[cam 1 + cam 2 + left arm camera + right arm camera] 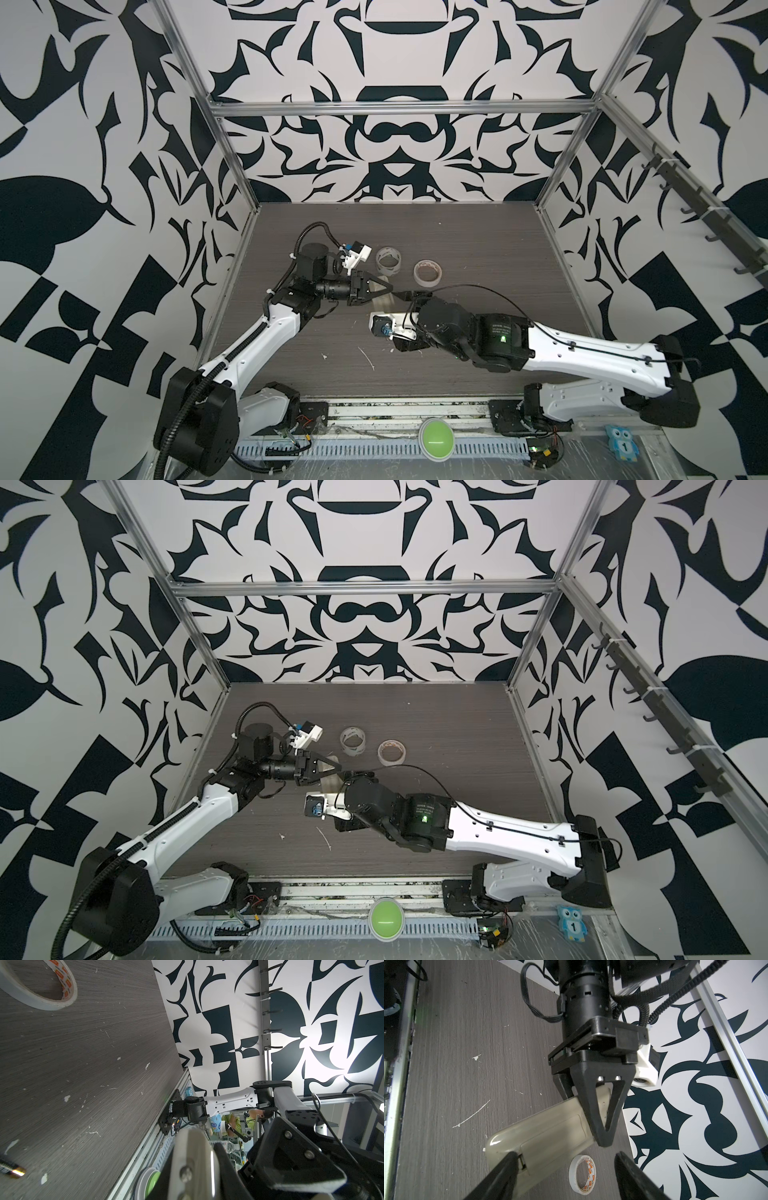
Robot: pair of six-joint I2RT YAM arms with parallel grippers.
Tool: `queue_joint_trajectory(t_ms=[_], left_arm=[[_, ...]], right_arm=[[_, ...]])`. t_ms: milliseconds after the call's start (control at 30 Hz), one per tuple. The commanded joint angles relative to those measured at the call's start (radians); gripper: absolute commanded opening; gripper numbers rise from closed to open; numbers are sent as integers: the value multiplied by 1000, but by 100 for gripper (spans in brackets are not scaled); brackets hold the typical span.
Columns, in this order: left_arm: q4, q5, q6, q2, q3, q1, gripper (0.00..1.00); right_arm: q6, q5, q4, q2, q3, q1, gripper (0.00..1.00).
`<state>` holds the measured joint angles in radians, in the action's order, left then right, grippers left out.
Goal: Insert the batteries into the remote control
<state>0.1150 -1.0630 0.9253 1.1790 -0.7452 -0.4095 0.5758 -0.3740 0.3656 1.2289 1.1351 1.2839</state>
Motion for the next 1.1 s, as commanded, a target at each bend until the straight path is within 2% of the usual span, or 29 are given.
queue_joint_trajectory(t_ms=[0, 767, 1067], left_arm=[[2, -80, 14, -14, 0, -4, 0], [-2, -80, 13, -10, -2, -2, 0], [-20, -77, -1, -9, -7, -1, 0]], right_arm=[[6, -60, -52, -20, -3, -7, 77], [14, -59, -78, -47, -16, 5, 76], [-13, 29, -13, -50, -2, 9, 77]])
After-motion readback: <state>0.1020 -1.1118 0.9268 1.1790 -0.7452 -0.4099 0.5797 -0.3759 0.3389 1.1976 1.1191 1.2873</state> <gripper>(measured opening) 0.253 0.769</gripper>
